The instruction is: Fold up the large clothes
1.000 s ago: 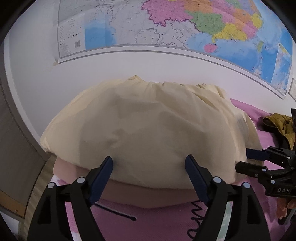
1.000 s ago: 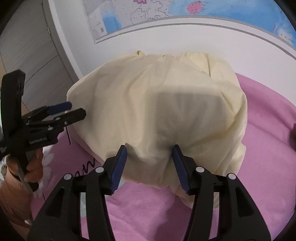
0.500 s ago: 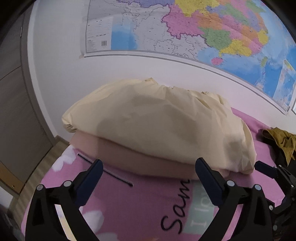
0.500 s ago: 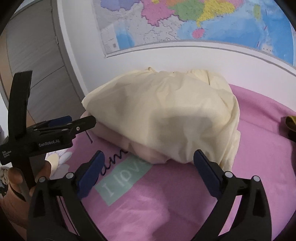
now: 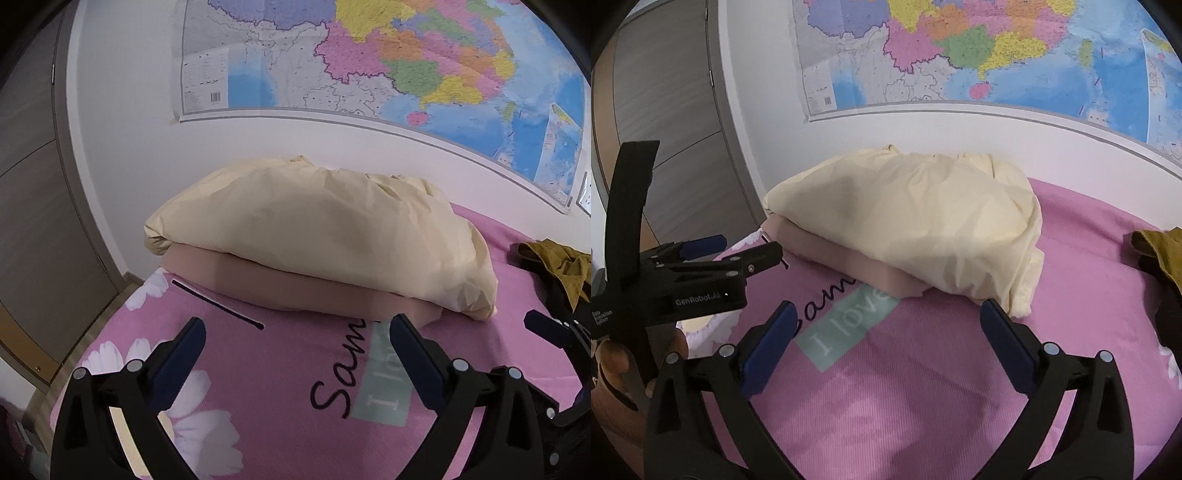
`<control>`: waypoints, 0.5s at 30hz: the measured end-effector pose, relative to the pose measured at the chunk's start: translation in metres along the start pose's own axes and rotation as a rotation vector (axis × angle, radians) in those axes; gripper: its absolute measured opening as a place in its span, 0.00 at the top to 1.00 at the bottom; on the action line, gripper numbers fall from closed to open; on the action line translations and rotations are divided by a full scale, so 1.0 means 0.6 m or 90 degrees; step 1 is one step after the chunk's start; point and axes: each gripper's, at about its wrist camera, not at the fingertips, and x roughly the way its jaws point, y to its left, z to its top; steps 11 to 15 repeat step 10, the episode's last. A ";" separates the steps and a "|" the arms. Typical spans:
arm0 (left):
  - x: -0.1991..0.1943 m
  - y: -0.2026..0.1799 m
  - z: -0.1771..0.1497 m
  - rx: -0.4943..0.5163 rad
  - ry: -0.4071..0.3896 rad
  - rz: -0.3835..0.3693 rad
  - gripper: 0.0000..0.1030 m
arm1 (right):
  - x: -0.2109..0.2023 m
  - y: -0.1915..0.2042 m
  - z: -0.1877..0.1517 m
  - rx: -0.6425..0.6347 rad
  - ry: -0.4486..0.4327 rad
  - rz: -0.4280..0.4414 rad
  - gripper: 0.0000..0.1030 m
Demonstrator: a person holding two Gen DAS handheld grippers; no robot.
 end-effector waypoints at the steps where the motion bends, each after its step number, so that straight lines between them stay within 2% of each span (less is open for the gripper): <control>1: -0.002 -0.003 -0.002 0.003 -0.001 -0.001 0.07 | -0.002 0.001 -0.002 0.001 0.002 0.001 0.05; 6: -0.006 -0.010 -0.015 -0.009 0.011 0.014 0.07 | -0.010 -0.001 -0.011 0.009 0.000 -0.006 0.05; 15: -0.004 -0.017 -0.029 -0.014 0.021 0.009 0.07 | -0.018 -0.005 -0.017 0.016 0.001 -0.006 0.05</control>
